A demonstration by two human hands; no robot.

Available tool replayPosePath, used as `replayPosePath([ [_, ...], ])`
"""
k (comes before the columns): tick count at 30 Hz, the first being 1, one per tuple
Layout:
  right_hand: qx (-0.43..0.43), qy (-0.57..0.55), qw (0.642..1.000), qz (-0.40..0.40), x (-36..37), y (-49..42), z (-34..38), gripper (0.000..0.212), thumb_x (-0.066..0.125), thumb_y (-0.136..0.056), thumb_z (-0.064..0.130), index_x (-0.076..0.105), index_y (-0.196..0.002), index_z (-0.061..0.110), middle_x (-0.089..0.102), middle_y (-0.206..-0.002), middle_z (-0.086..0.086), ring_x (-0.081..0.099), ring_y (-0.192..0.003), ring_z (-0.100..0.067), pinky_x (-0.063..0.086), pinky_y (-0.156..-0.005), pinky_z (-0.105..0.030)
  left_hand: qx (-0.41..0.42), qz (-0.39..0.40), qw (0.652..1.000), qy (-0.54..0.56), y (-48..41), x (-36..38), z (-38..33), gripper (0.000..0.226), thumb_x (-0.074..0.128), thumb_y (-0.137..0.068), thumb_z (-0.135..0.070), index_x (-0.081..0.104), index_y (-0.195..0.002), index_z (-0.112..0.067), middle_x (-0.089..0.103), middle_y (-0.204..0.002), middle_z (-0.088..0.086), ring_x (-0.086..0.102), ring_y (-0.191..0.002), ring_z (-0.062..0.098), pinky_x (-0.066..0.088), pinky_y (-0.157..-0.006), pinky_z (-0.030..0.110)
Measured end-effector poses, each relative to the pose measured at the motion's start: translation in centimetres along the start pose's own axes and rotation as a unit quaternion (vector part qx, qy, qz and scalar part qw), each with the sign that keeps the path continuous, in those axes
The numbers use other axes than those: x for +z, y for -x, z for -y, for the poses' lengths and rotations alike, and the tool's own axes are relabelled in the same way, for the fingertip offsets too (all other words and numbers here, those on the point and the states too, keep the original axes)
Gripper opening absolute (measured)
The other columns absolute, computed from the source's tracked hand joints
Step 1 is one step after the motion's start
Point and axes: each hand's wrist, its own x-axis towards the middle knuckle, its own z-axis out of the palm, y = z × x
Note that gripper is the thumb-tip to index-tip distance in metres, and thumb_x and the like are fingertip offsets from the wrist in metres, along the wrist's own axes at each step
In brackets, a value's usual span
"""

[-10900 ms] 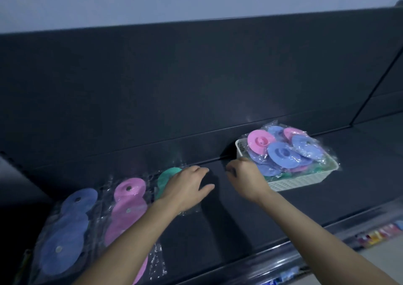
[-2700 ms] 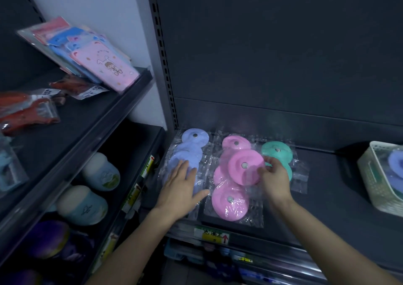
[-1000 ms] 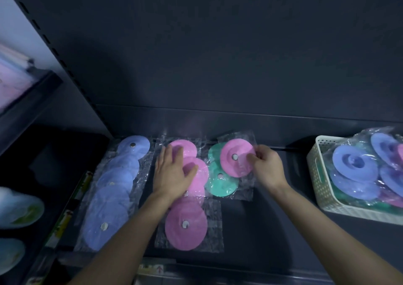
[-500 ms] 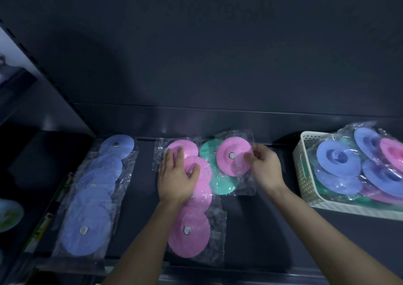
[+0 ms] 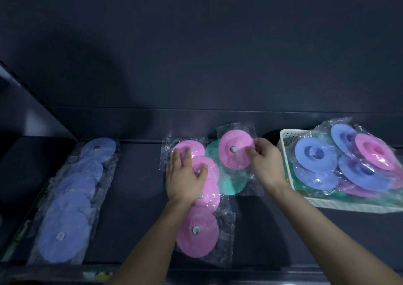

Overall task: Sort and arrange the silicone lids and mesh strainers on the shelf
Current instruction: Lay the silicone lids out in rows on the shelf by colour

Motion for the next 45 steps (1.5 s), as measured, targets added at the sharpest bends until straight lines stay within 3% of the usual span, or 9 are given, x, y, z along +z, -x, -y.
replayPosePath([
  [2,0.003,-0.003,1.0,0.0,-0.5,-0.2,-0.2,0.006,0.054,-0.086,0.008,0.059,-0.083,0.004,0.063,-0.075,-0.015,0.052,-0.067,-0.023,0.045,-0.063,-0.036,0.005,0.001,1.0,-0.003,0.1,0.5,-0.8,0.074,0.036,-0.086,-0.056,0.017,-0.151,-0.025,0.012,-0.159,0.009,0.008,-0.147,0.022,0.007,-0.118,0.032],
  [8,0.006,0.011,1.0,0.003,-2.2,-0.4,-1.0,0.007,0.053,-0.087,0.008,0.06,-0.087,0.01,0.058,-0.071,-0.003,0.049,-0.064,-0.019,0.039,-0.059,-0.028,0.015,0.008,1.0,-0.011,0.5,1.5,-2.6,0.072,0.038,-0.09,-0.055,0.015,-0.151,-0.024,0.009,-0.16,0.009,0.005,-0.147,0.022,0.006,-0.119,0.032],
  [17,0.002,0.048,0.999,0.008,-3.8,-1.0,-1.8,0.014,0.05,-0.091,0.006,0.06,-0.099,0.009,0.058,-0.078,0.0,0.052,-0.075,-0.021,0.03,-0.059,-0.025,0.018,0.01,1.0,-0.014,0.9,2.8,-5.3,0.081,0.028,-0.079,-0.059,0.018,-0.151,-0.023,0.012,-0.159,0.01,0.007,-0.147,0.022,0.007,-0.12,0.033],
  [30,0.023,0.024,0.999,-0.009,-9.0,-3.0,-4.3,0.01,0.053,-0.092,0.01,0.06,-0.099,0.011,0.063,-0.085,-0.008,0.058,-0.081,-0.028,0.048,-0.074,-0.038,0.026,0.011,1.0,-0.012,1.9,5.1,-9.9,0.078,0.029,-0.081,-0.057,0.02,-0.15,-0.021,0.013,-0.159,0.011,0.008,-0.147,0.023,0.006,-0.118,0.032],
  [34,0.028,0.017,0.999,-0.013,-10.4,-3.2,-4.9,0.006,0.053,-0.092,0.01,0.059,-0.094,0.008,0.063,-0.083,-0.012,0.058,-0.077,-0.029,0.049,-0.072,-0.04,0.033,0.027,0.999,-0.004,2.2,5.8,-11.5,0.079,0.028,-0.081,-0.057,0.02,-0.15,-0.02,0.014,-0.158,0.012,0.007,-0.147,0.024,0.006,-0.119,0.034],
  [38,0.026,-0.017,0.999,-0.015,-10.9,-3.0,-5.2,0.005,0.056,-0.088,0.009,0.06,-0.086,0.006,0.063,-0.08,-0.016,0.051,-0.069,-0.02,0.046,-0.067,-0.036,0.042,0.026,0.999,-0.008,2.5,5.3,-12.6,0.071,0.029,-0.089,-0.057,0.026,-0.147,-0.017,0.015,-0.158,0.011,0.007,-0.146,0.023,0.004,-0.119,0.041],
  [42,-0.02,-0.039,0.998,-0.04,-10.3,-2.2,-4.6,0.008,0.057,-0.089,0.008,0.059,-0.082,0.013,0.063,-0.076,-0.01,0.052,-0.068,-0.017,0.046,-0.066,-0.035,0.086,0.015,0.99,0.111,2.4,3.1,-12.9,0.053,0.048,-0.096,-0.036,0.042,-0.139,-0.006,0.029,-0.152,0.013,0.024,-0.142,0.024,0.019,-0.115,0.03],
  [45,-0.078,-0.091,0.986,-0.117,-9.6,-1.0,-3.0,0.011,0.055,-0.091,0.009,0.057,-0.089,0.02,0.06,-0.075,0.009,0.052,-0.066,0.002,0.043,-0.066,-0.016,0.107,0.013,0.977,0.185,2.2,1.1,-13.0,0.047,0.055,-0.094,-0.03,0.048,-0.135,-0.007,0.048,-0.138,0.006,0.045,-0.127,0.018,0.03,-0.103,0.02],
])
